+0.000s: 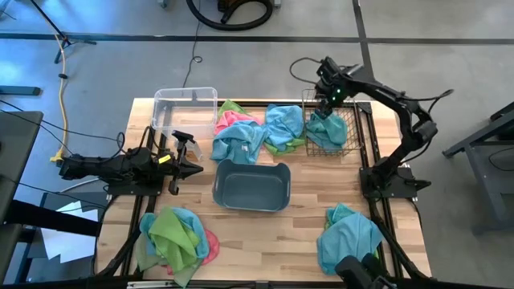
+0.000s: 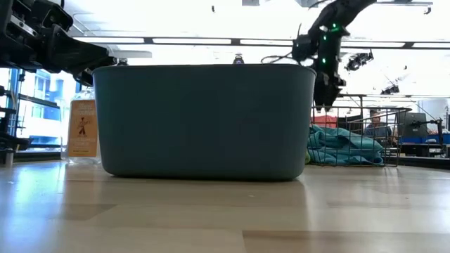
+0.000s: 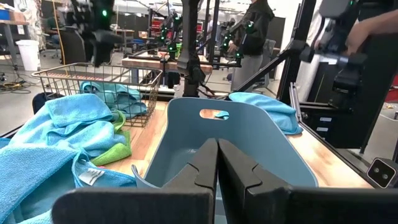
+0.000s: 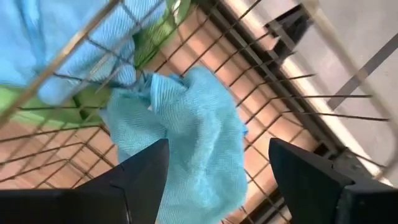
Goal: Sort microfiber towel by color & place in baskets
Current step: Put the blue microfiber cloth into the gold wire basket
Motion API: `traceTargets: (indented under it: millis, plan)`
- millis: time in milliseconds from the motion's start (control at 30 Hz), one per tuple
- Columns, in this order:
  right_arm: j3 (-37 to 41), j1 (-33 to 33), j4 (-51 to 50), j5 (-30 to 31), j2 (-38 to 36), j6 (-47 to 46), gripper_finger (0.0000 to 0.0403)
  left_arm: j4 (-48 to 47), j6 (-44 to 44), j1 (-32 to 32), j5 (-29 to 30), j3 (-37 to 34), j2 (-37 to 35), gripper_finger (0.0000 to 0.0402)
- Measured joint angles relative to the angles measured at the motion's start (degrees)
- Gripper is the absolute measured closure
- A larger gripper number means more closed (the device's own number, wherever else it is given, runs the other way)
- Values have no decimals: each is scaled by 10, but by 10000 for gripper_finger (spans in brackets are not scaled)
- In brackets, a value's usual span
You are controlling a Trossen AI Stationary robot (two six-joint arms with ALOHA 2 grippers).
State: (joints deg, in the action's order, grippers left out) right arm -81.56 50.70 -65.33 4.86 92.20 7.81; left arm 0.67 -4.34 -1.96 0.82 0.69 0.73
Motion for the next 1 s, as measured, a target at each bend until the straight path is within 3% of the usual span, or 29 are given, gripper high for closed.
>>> traceTargets:
  millis: [200, 433, 600, 700, 800, 1000]
  plan:
    - [-62, -1, 5, -76, -10, -20, 130, 0, 0, 0, 0, 0, 0, 401]
    - [-10, -100, 202, -220, -32, -95, 130, 0, 0, 0, 0, 0, 0, 402]
    - [45, -204, 403, -181, -16, -175, 130, 0, 0, 0, 0, 0, 0, 401]
    - [37, -250, 462, -148, 13, -200, 130, 0, 0, 0, 0, 0, 0, 401]
    - [-16, -275, 455, -131, 55, -211, 130, 0, 0, 0, 0, 0, 0, 402]
    - [-187, -301, 315, -108, 174, -189, 130, 0, 0, 0, 0, 0, 0, 401]
